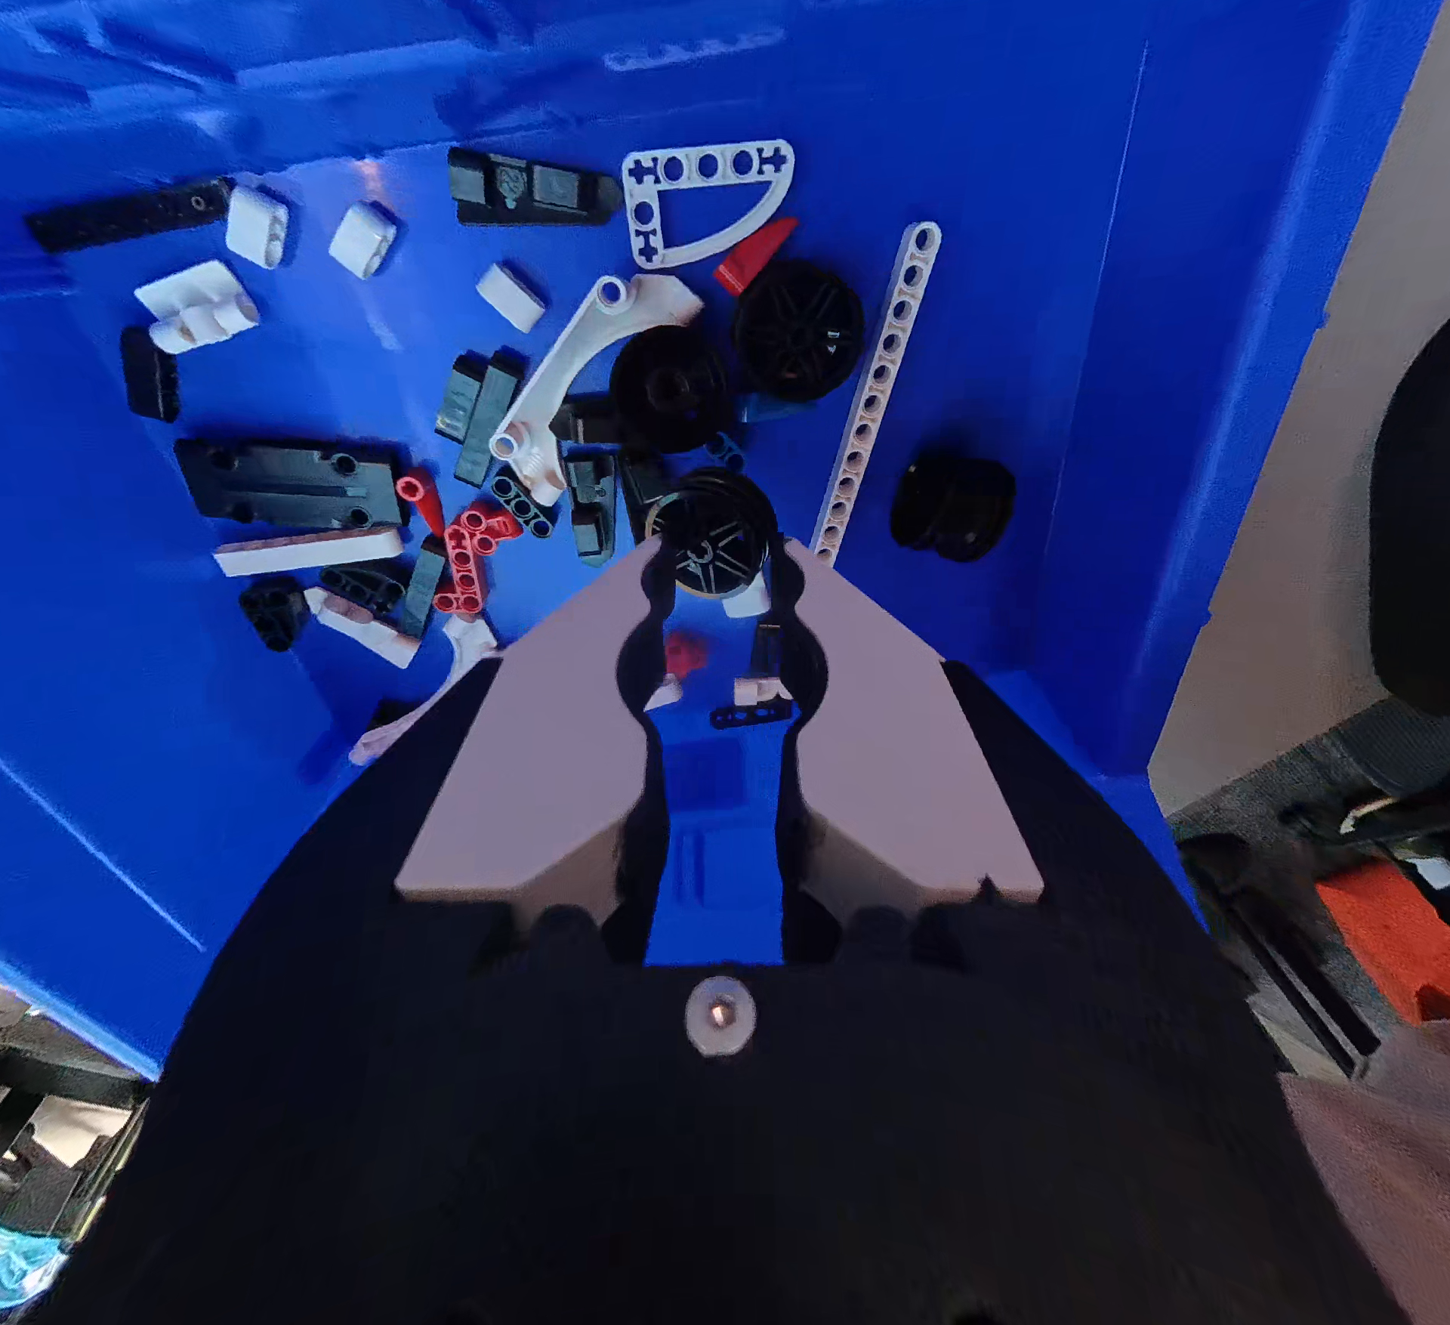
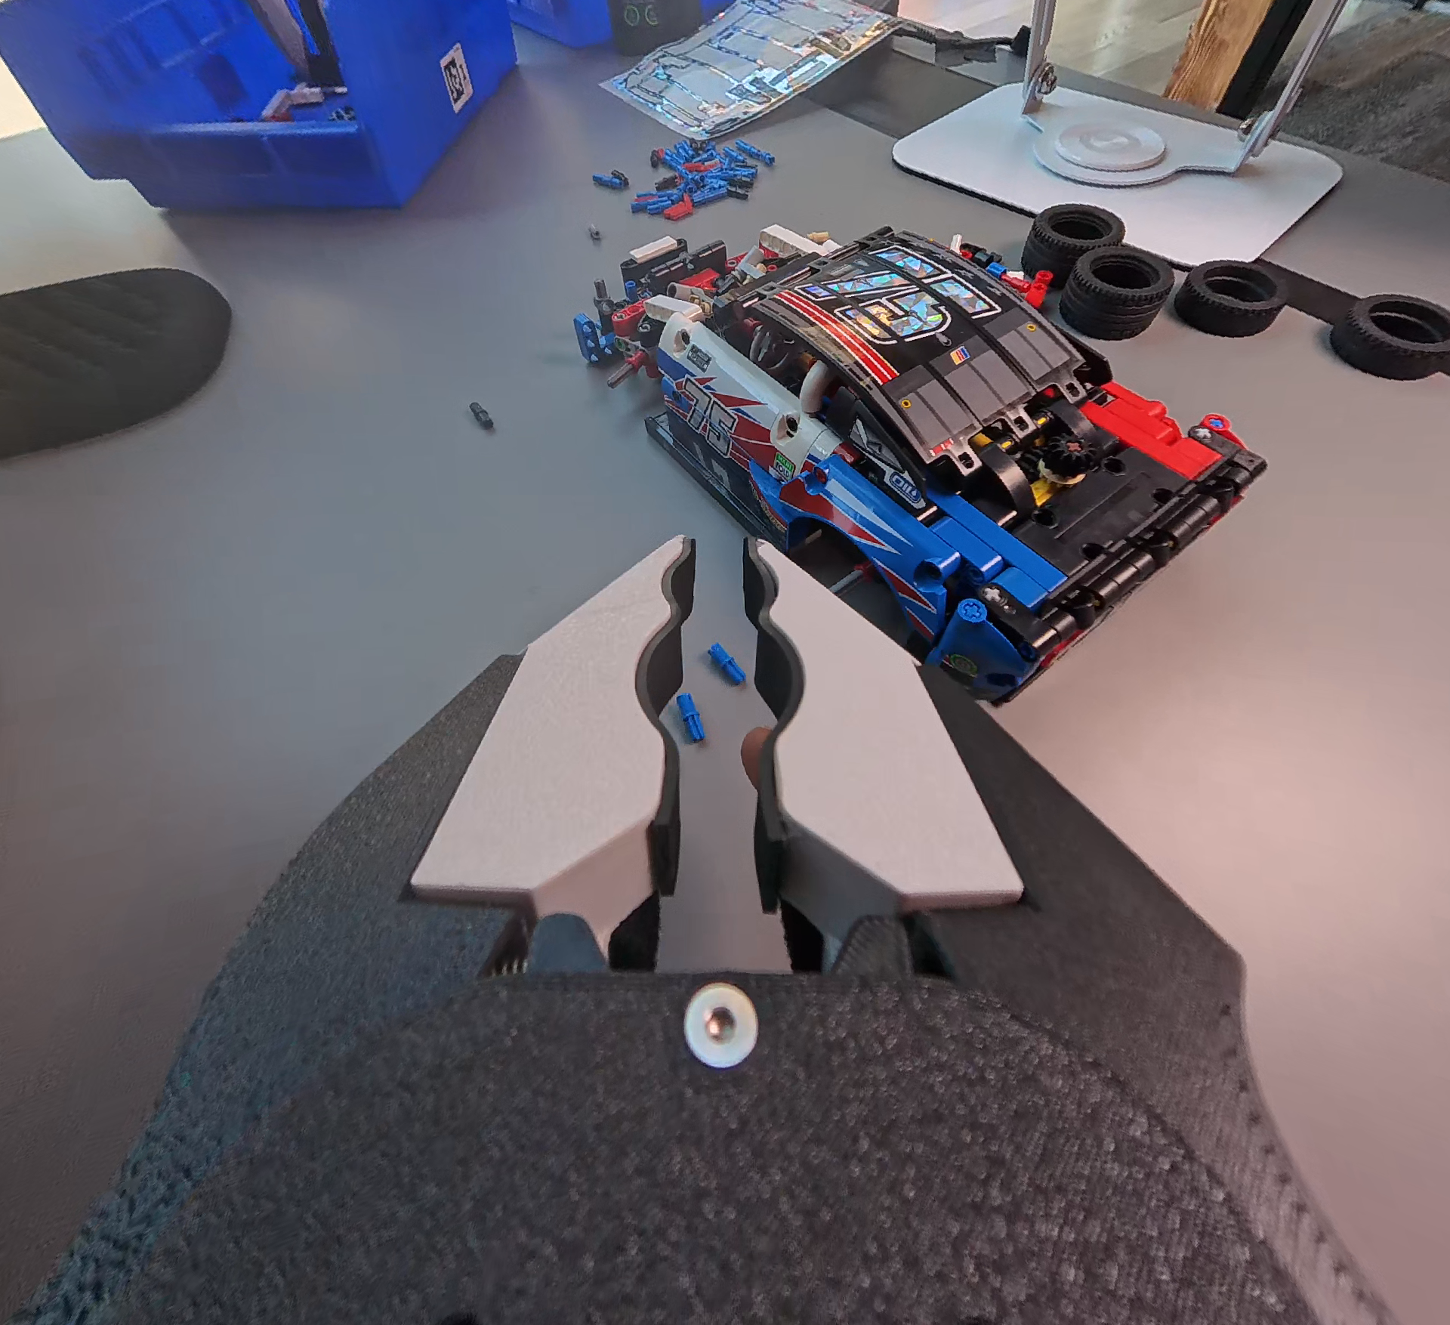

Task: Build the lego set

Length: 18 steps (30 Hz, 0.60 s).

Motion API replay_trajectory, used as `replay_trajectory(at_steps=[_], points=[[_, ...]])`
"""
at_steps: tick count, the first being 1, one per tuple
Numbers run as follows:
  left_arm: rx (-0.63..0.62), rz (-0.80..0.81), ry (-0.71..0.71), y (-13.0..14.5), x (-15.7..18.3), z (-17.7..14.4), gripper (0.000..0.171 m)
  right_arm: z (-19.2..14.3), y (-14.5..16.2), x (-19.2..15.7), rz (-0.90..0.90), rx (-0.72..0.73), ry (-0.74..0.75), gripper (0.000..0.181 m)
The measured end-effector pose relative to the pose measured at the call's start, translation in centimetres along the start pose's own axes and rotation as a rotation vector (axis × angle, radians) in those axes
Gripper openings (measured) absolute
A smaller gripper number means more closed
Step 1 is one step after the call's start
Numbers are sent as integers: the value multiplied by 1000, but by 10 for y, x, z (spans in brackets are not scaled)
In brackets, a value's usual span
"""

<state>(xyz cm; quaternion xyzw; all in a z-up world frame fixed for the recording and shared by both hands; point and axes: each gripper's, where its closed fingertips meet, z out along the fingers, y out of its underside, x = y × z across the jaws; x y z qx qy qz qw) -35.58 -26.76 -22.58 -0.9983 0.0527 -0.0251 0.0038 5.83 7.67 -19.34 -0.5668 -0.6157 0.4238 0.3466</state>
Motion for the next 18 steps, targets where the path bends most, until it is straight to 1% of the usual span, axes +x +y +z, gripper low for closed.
replay_trajectory(at_steps=[4,6,7,8,10,14,16,18], points=[[-127,7,85,23,17,10,23,-1,2,1,6,1,3,10],[-192,2,99,36,20,13,23,-1,2,2,7,3,3,10],[-199,0,91,38,19,13,24,-1,2,2,8,3,3,10],[-188,-2,94,38,20,12,30,0,2,2,9,4,2,9],[-127,0,82,30,17,7,34,0,3,3,10,3,2,10],[74,-19,-21,-3,-5,-2,42,2,3,3,16,3,0,10],[143,12,-60,-18,-11,0,45,3,4,3,17,2,0,10],[174,64,-73,-28,-10,7,47,3,4,3,14,-1,1,10]])
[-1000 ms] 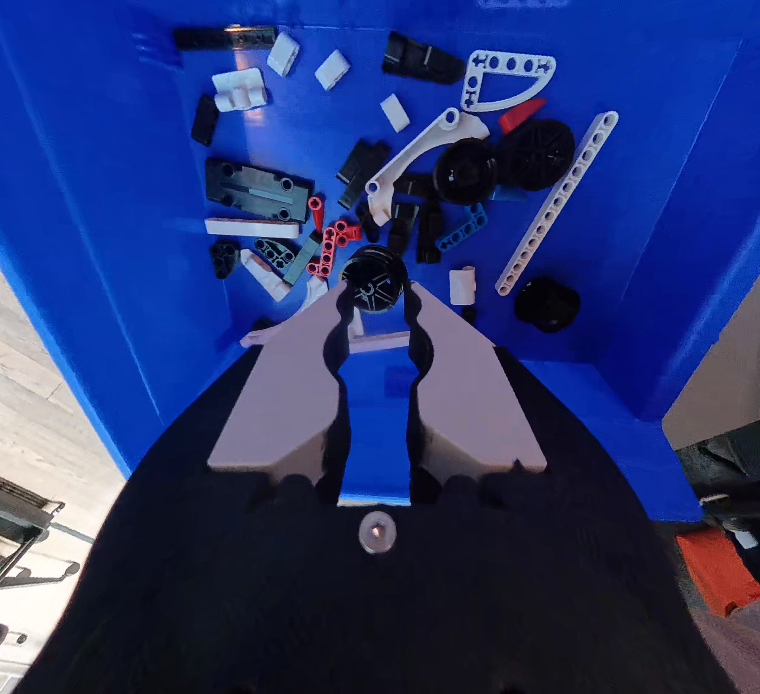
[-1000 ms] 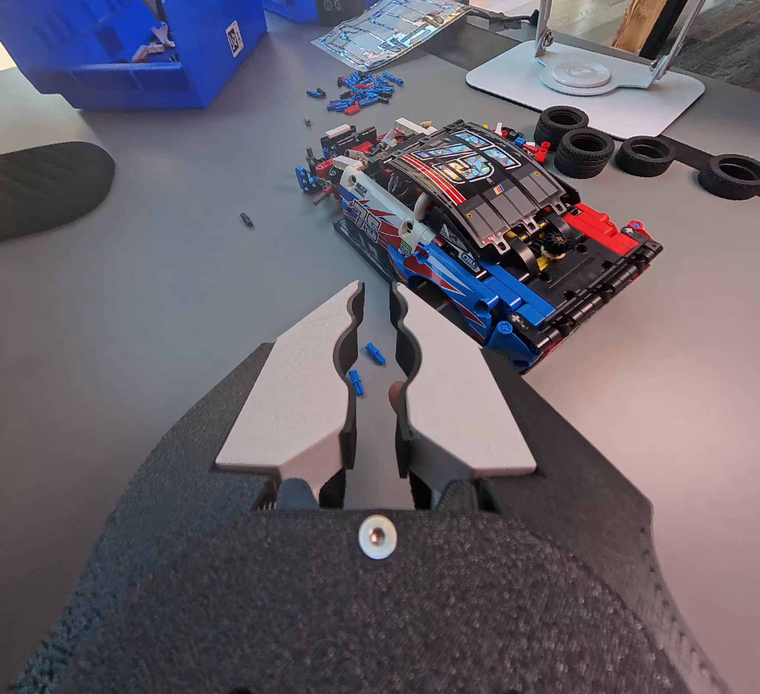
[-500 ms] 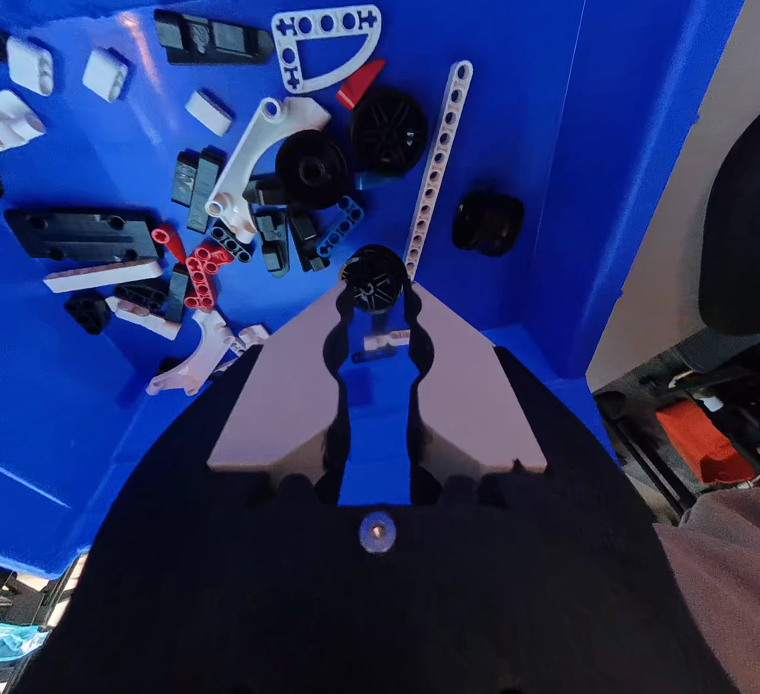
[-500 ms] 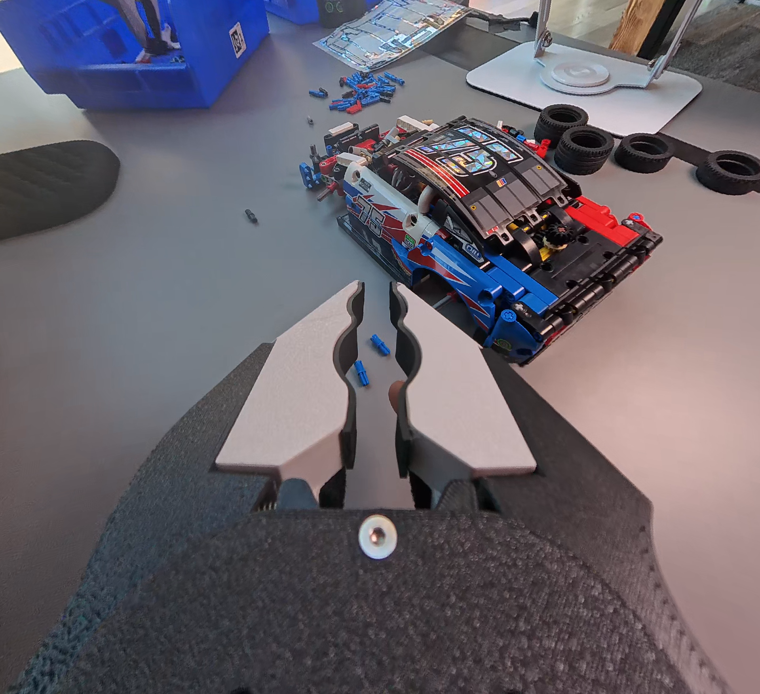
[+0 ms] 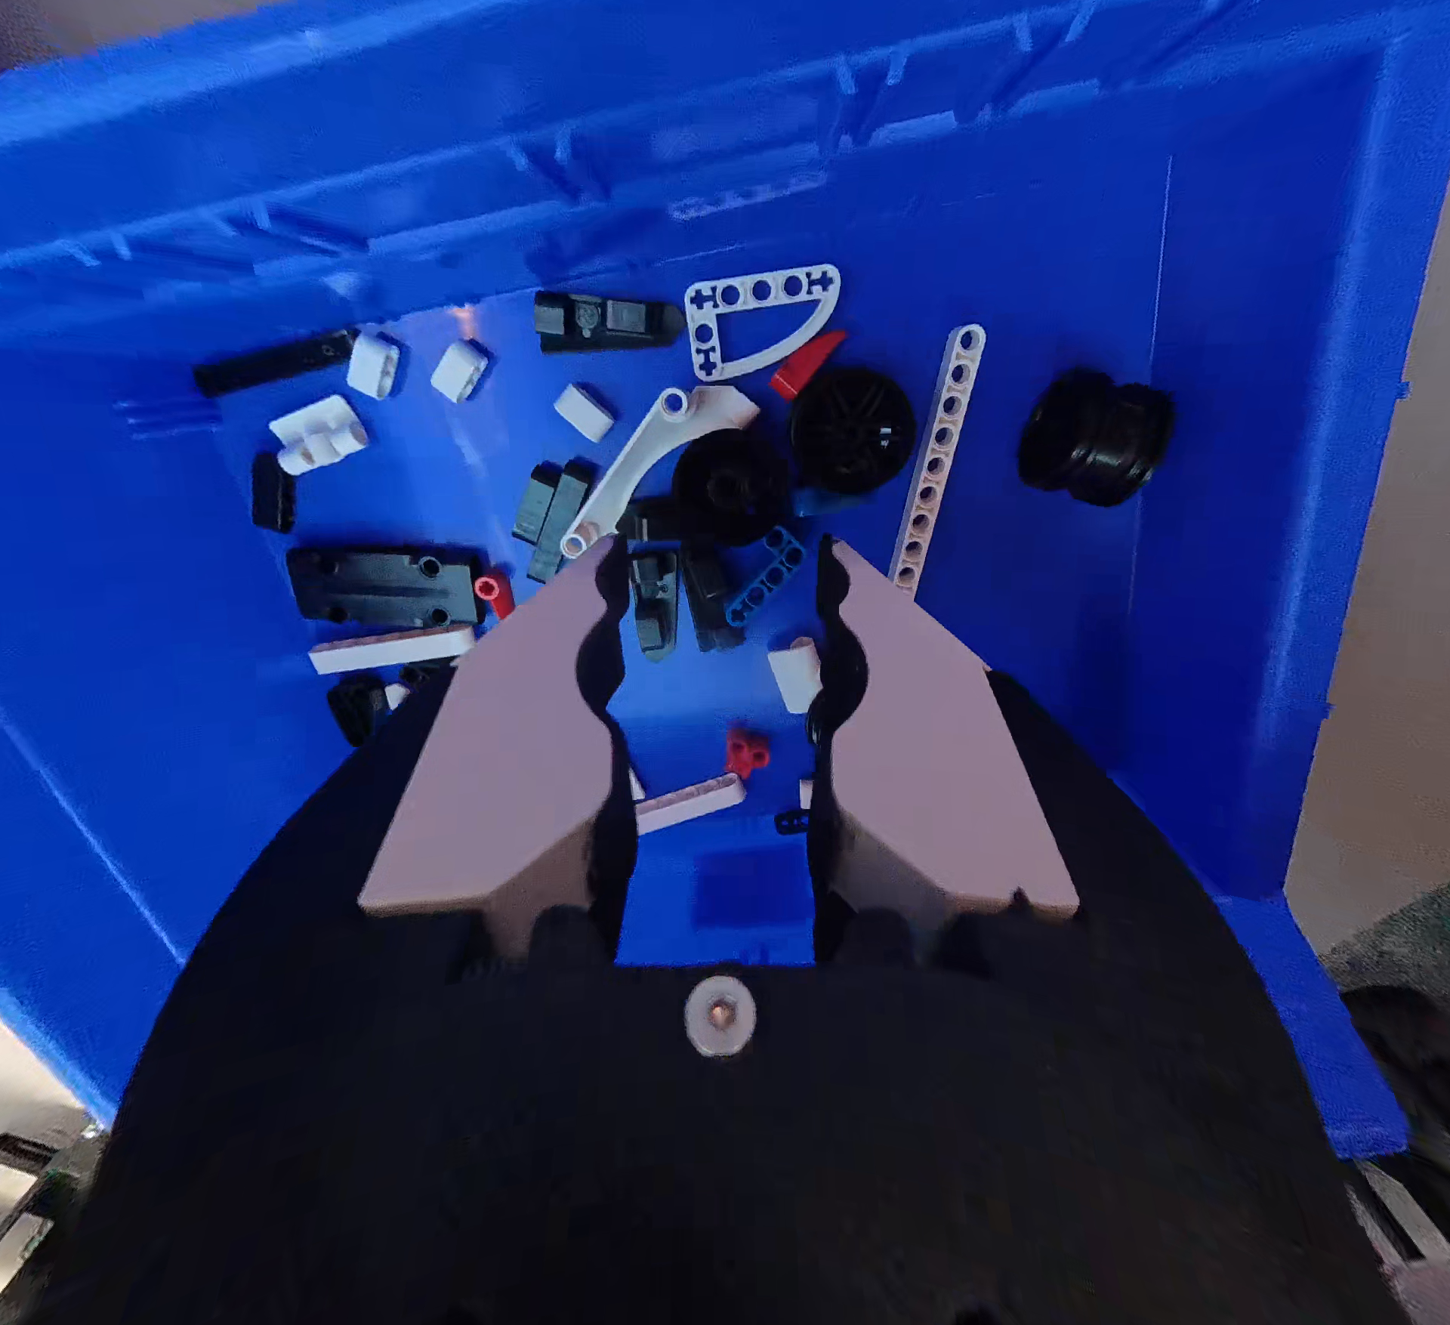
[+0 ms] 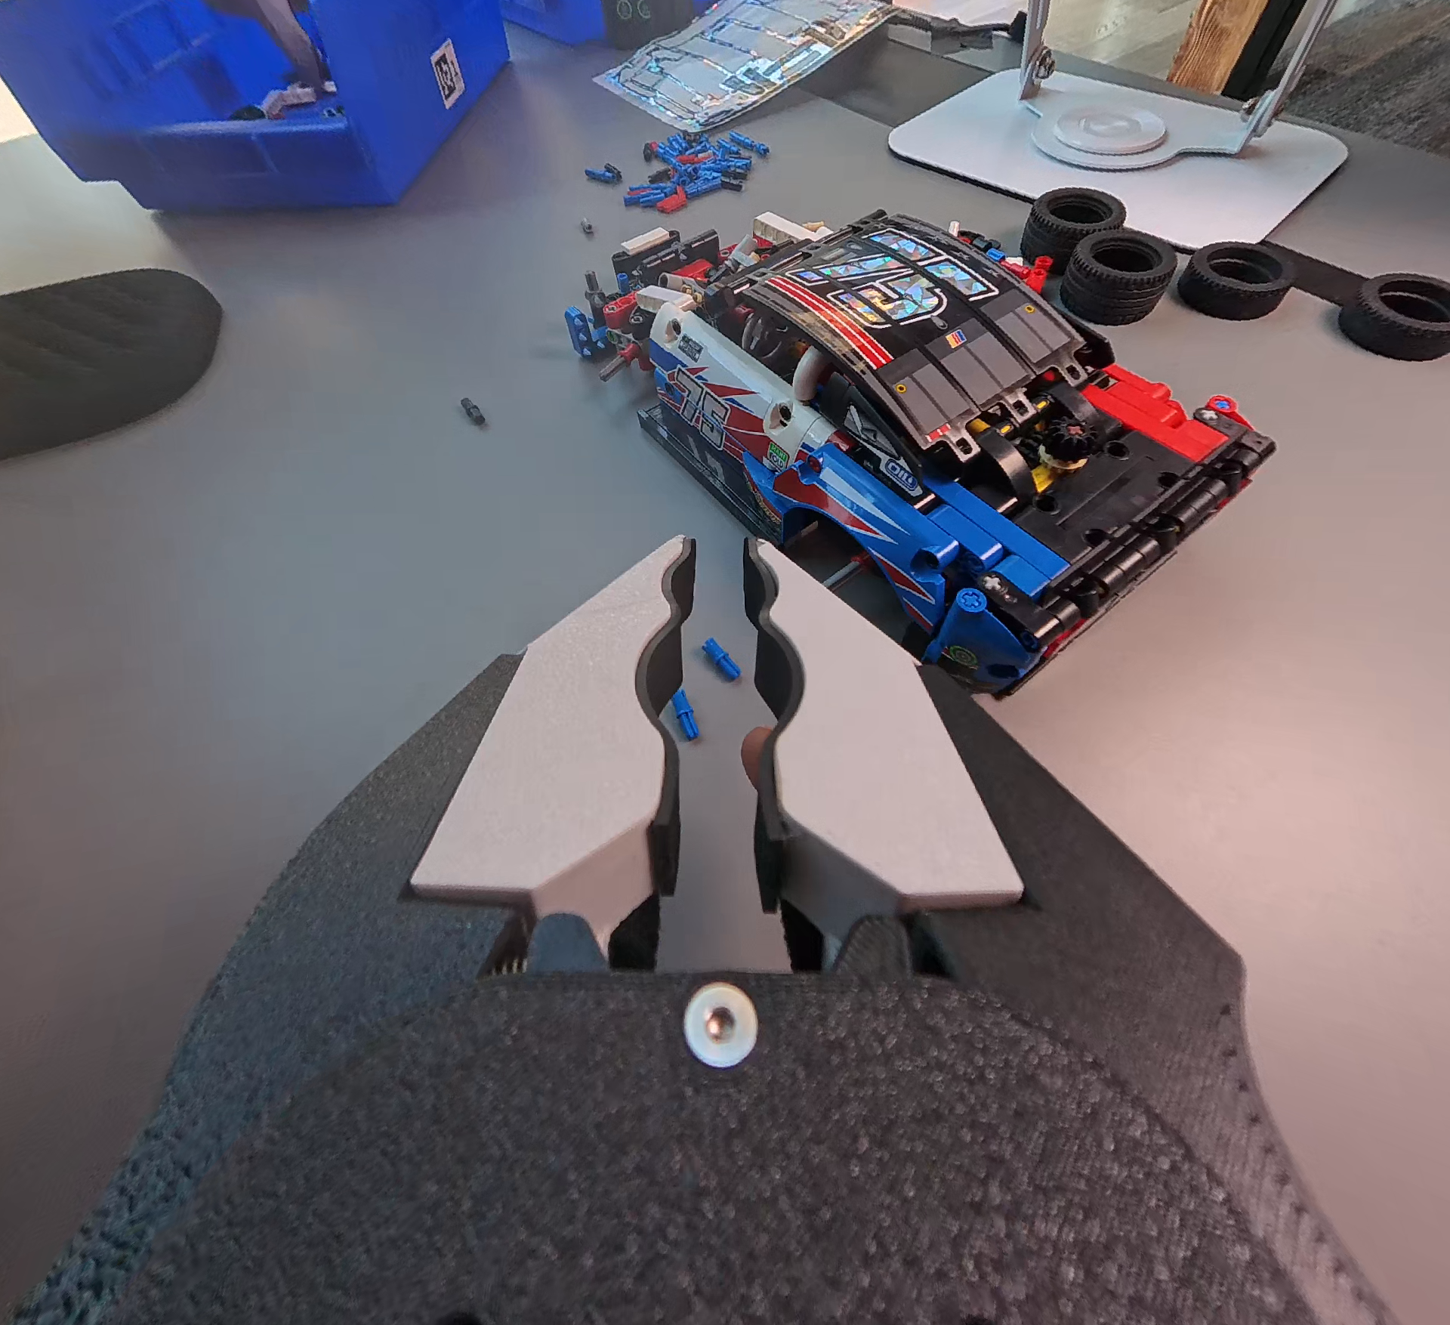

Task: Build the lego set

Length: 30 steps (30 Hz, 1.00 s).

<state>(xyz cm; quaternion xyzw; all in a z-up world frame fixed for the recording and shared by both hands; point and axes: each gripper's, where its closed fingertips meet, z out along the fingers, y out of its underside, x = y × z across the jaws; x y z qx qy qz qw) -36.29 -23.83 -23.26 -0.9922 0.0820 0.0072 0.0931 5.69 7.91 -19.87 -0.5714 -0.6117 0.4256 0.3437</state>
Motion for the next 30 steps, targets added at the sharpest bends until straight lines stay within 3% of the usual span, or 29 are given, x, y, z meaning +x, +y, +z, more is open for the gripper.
replay_trajectory(at_steps=[6,12,16,18,23,30], points=[[-10,38,64,-7,12,16,29,-3,-1,2,-1,2,10,10],[-19,-21,269,13,43,-22,36,-7,-1,2,3,11,12,10],[140,-127,80,10,-5,-59,35,-5,0,3,8,14,5,10],[161,-183,-62,18,-38,-70,33,-4,0,2,8,14,2,10],[25,-324,-218,51,-84,-58,33,-2,0,2,6,11,1,10],[-318,-260,-163,99,-90,-6,39,-5,0,4,13,13,15,10]])
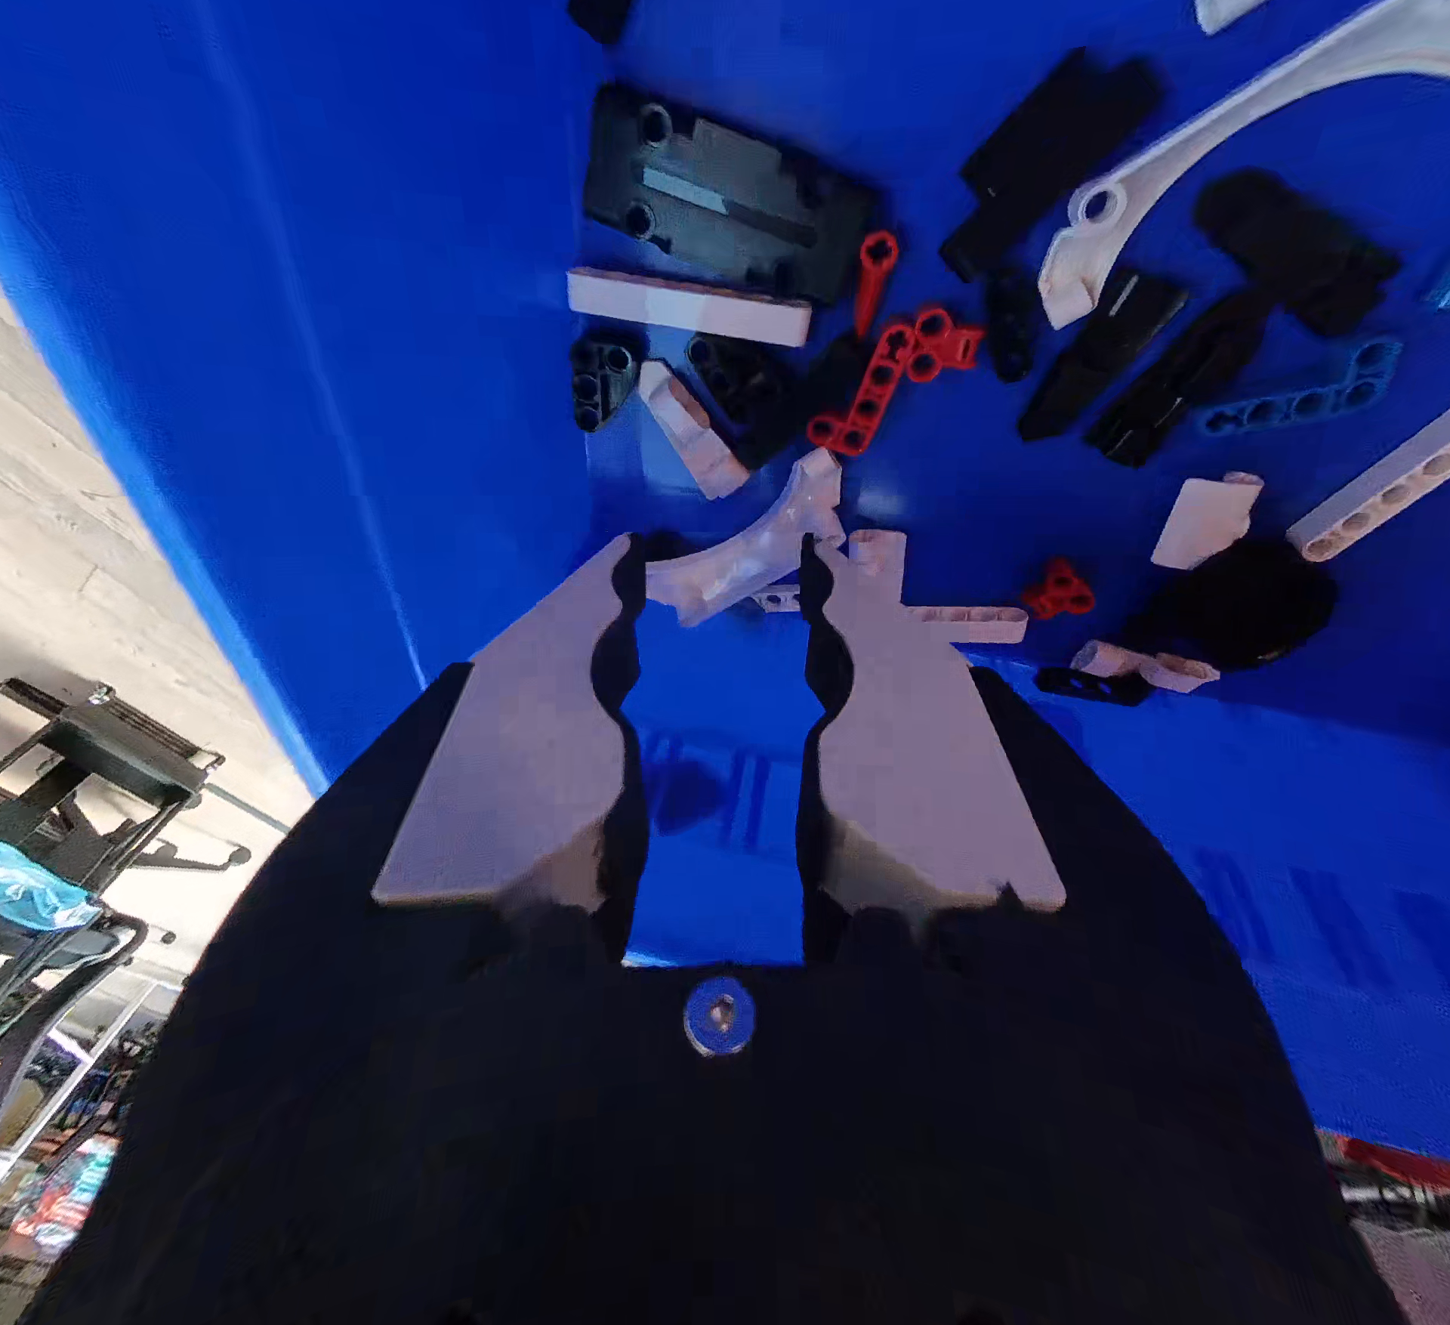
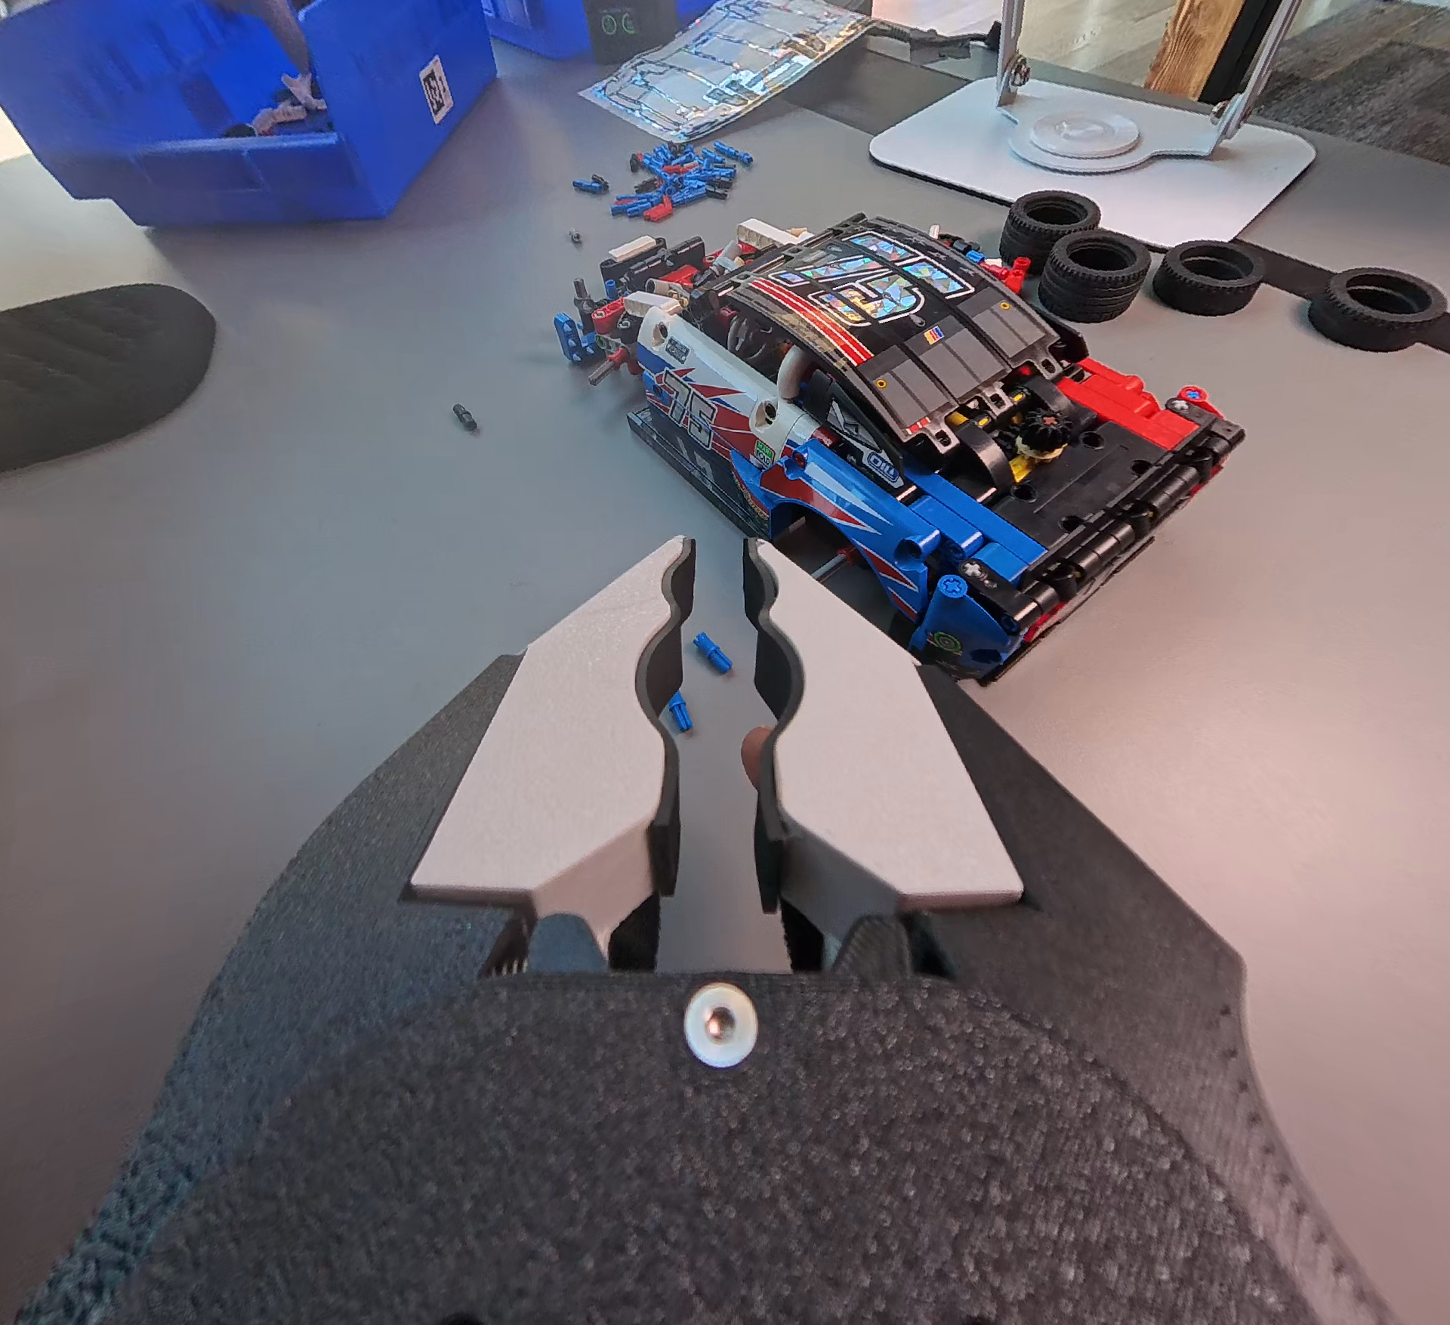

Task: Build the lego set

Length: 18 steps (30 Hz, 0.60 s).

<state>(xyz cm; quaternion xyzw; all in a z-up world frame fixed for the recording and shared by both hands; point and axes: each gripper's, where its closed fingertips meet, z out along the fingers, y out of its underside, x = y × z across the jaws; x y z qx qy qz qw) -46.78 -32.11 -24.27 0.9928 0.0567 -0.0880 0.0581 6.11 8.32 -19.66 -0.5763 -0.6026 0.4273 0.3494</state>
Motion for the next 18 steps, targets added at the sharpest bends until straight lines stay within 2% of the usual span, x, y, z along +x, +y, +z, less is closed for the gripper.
replay_trajectory(at_steps=[2,5,9,12,13,15,18], points=[[-87,60,50,10,10,10,46,0,0,0,1,-2,2,10],[-129,123,83,14,16,12,40,0,1,1,6,-3,6,10],[-124,138,169,15,28,12,16,3,3,1,13,-6,-1,10],[-71,121,223,12,35,11,6,5,4,0,9,-8,-11,10],[-36,103,281,8,42,8,0,5,4,0,8,-8,-14,10],[8,68,413,1,62,-1,0,4,3,-1,1,-4,-14,10],[128,81,456,-18,70,-19,0,-1,0,1,2,11,-4,10]])
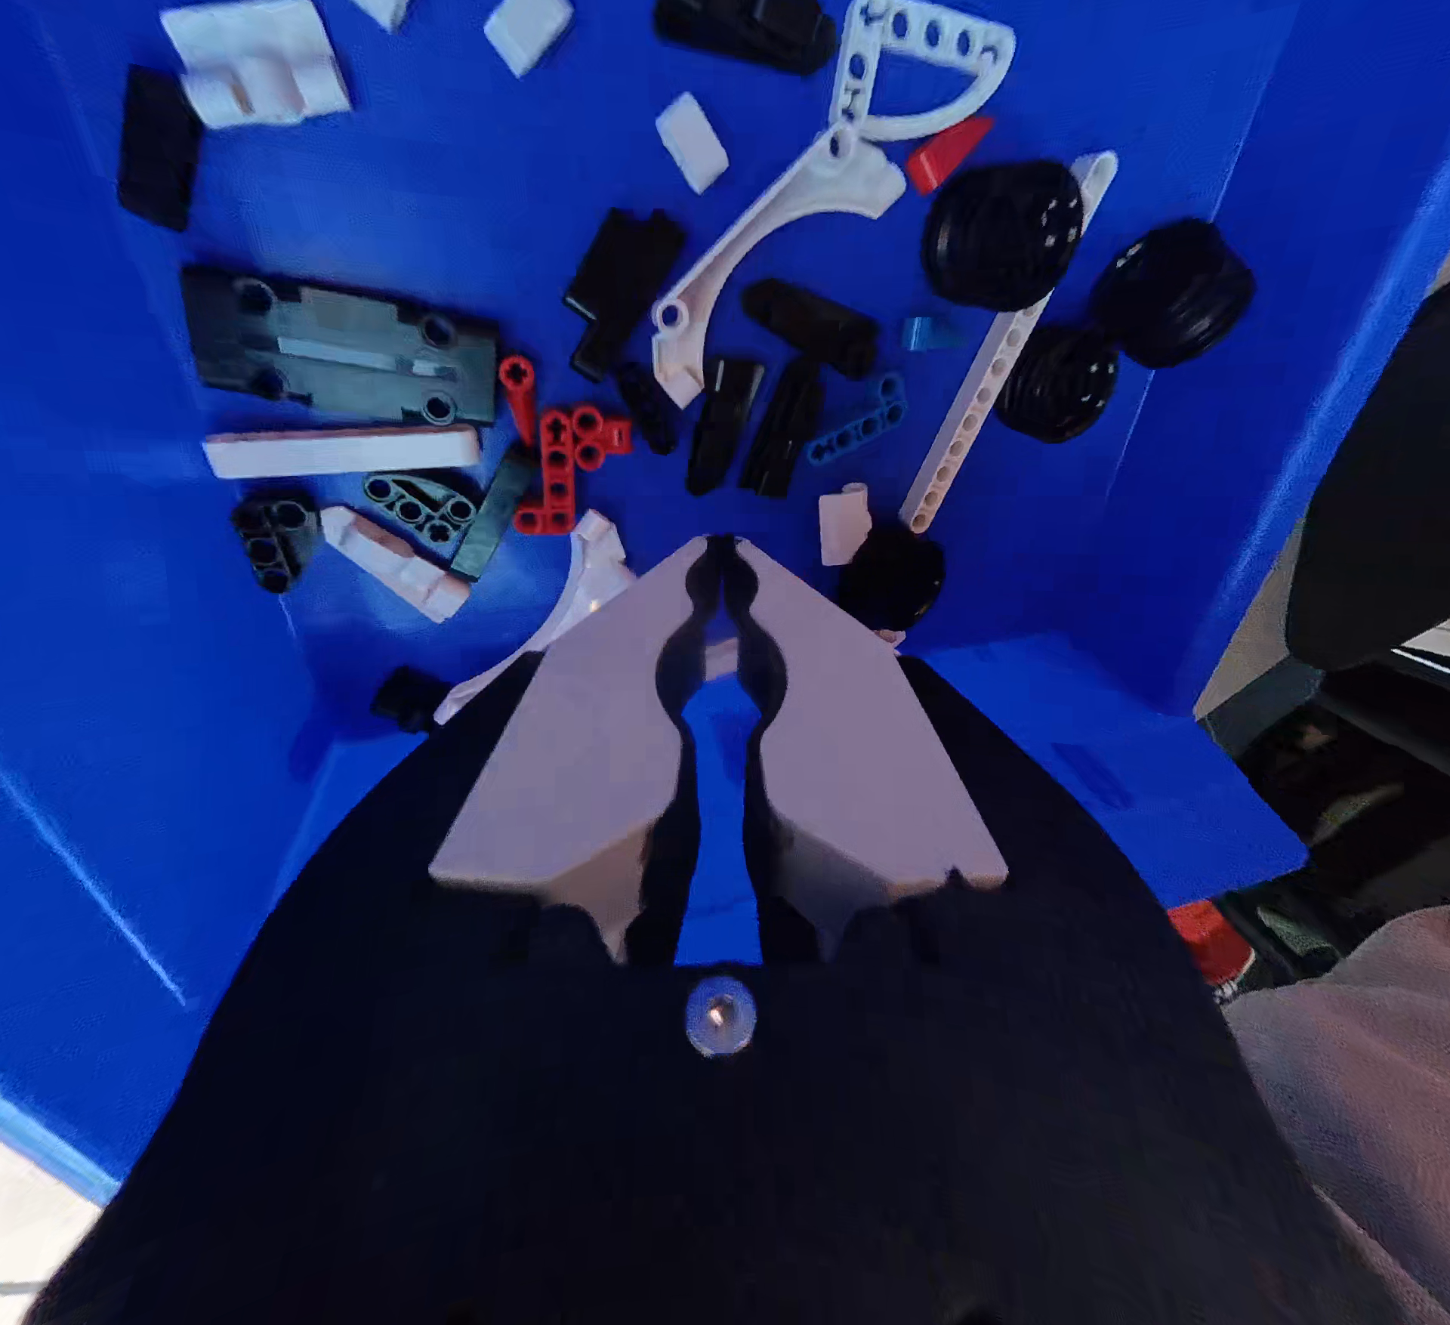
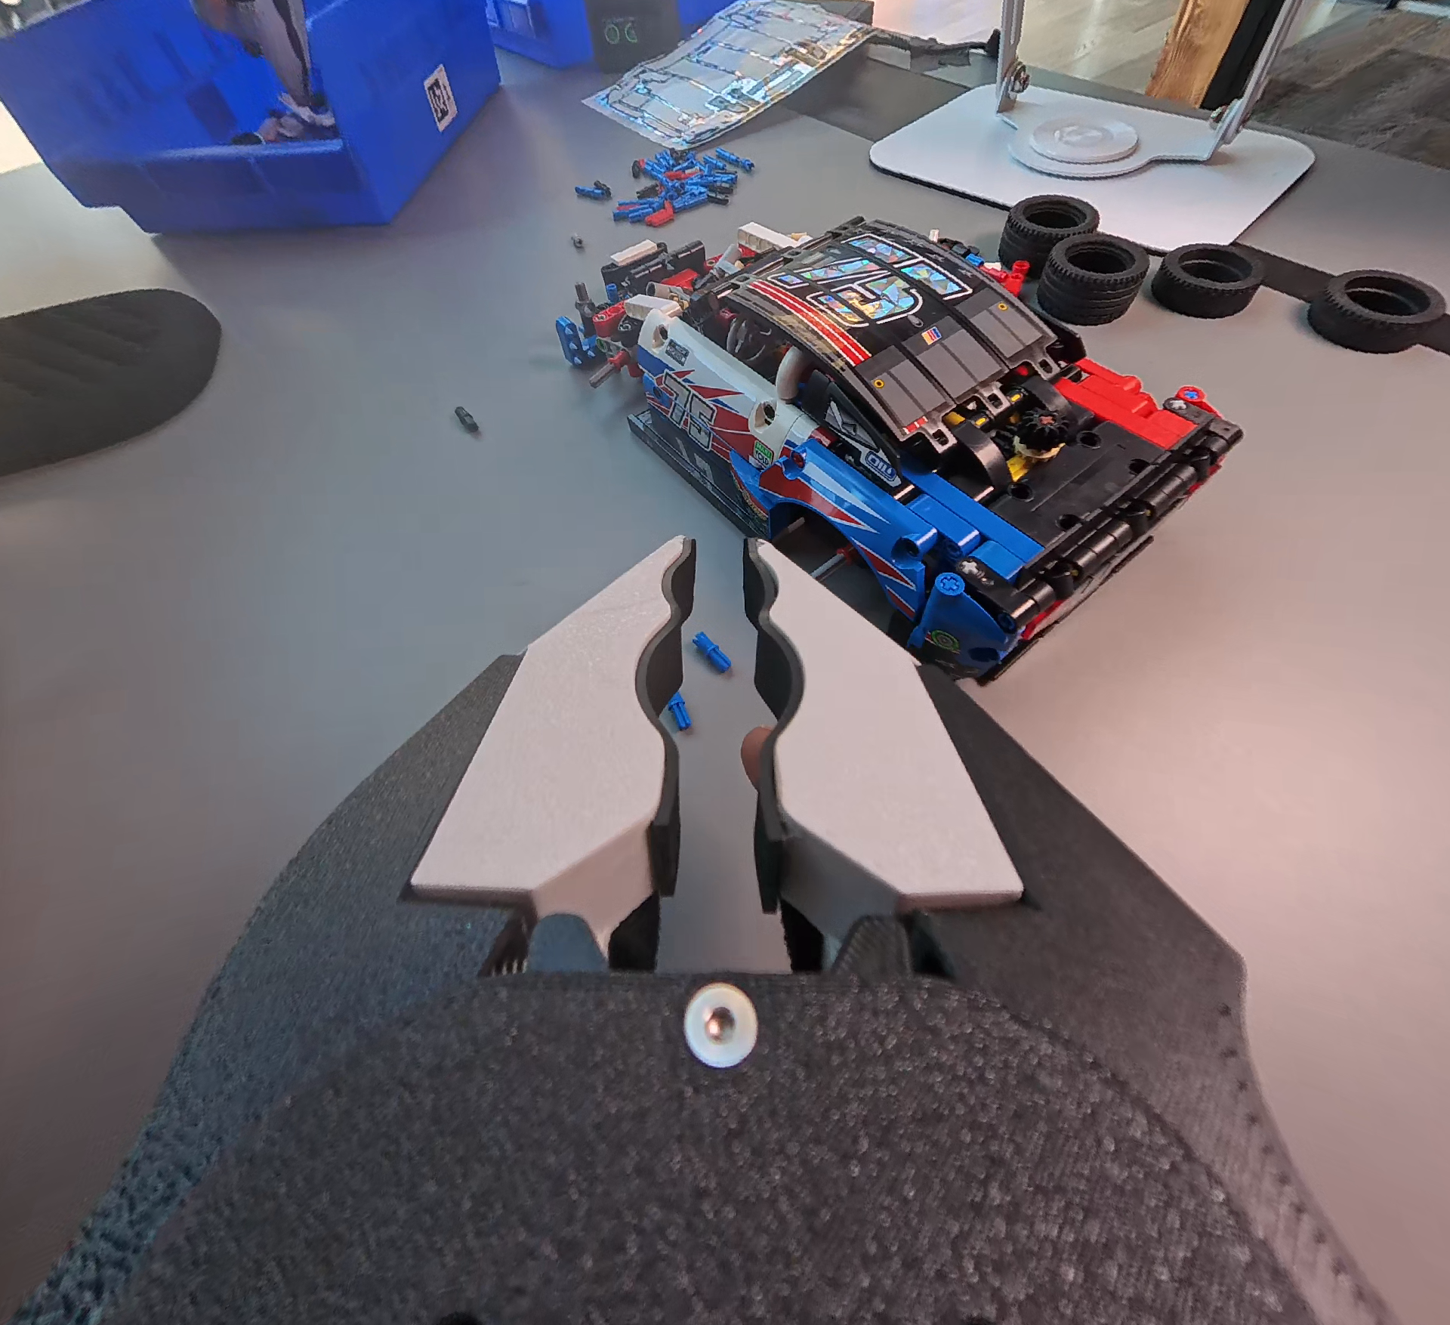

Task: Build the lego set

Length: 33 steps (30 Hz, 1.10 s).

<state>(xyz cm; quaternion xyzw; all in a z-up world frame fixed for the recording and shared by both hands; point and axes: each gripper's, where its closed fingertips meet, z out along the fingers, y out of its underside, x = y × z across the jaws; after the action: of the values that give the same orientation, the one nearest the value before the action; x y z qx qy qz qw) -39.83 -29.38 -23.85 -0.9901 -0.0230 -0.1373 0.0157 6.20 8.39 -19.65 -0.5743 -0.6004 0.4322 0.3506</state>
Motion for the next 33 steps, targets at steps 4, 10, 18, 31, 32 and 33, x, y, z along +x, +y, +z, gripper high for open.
replay_trajectory(at_steps=[4,10,18,31,32,33], points=[[101,2,-153,-17,-20,-26,0,-3,-1,2,10,12,7,9],[-73,-13,-242,10,-37,-14,31,-3,-1,-1,-4,9,5,10],[-213,-22,-197,28,-34,11,25,-2,-1,-1,0,6,6,10],[-173,-26,30,24,20,-1,5,-1,-1,-3,-1,9,0,9],[-202,-22,39,29,25,-2,6,-1,-1,-3,-1,9,-1,9],[-236,-16,39,35,29,-3,6,-1,-1,-3,0,9,-2,10]])
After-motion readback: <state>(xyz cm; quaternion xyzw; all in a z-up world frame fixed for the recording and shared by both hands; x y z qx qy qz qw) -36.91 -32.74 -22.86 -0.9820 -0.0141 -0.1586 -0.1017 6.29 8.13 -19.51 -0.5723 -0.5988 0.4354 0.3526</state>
